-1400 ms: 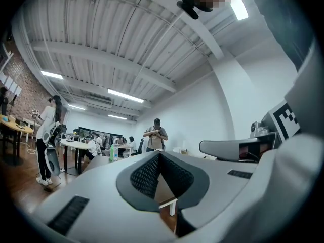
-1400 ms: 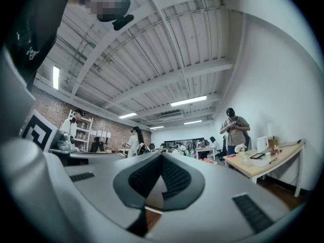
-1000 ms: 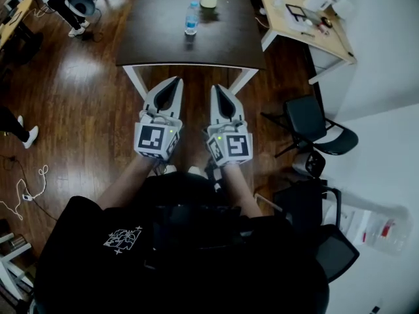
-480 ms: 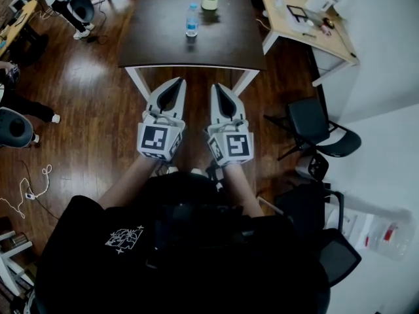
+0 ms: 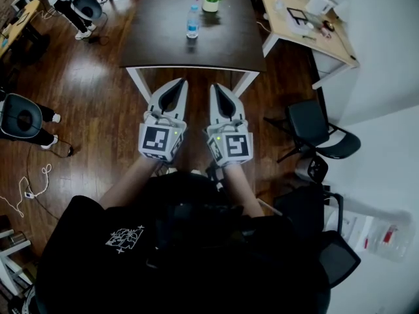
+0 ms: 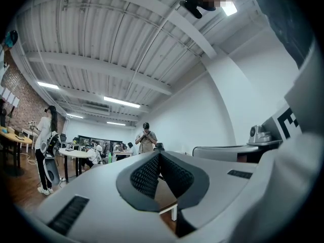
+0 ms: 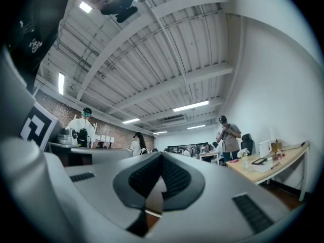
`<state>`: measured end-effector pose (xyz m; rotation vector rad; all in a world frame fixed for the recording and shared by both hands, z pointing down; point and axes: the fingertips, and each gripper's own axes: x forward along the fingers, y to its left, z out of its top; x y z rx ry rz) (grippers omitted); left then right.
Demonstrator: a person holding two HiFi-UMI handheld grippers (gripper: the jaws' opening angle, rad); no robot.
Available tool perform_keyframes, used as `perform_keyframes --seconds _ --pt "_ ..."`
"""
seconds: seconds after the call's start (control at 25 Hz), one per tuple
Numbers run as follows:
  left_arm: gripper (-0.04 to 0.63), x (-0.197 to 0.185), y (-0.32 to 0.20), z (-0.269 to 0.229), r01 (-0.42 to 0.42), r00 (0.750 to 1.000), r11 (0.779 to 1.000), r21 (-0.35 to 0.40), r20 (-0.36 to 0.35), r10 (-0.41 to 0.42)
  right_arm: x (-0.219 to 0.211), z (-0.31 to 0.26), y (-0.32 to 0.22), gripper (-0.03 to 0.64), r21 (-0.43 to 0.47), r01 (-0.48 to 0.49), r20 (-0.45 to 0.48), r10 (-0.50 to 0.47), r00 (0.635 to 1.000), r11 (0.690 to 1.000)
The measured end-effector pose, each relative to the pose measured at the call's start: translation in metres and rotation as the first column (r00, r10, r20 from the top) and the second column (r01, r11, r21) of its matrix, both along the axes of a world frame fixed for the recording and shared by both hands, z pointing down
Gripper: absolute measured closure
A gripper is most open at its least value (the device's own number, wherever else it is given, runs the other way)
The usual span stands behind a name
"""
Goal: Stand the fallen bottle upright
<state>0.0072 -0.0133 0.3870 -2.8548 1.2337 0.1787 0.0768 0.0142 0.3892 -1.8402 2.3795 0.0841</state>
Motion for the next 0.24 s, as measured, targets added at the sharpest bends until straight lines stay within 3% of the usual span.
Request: perform_keyframes --seconds 0.24 --pt "0.601 0.0006 0.0022 -0.002 0.002 1.0 0.999 0.042 0.004 -0.002 -0.001 0.0003 0.0032 0.607 0.0 0.005 0.003 -0.005 1.0 1.0"
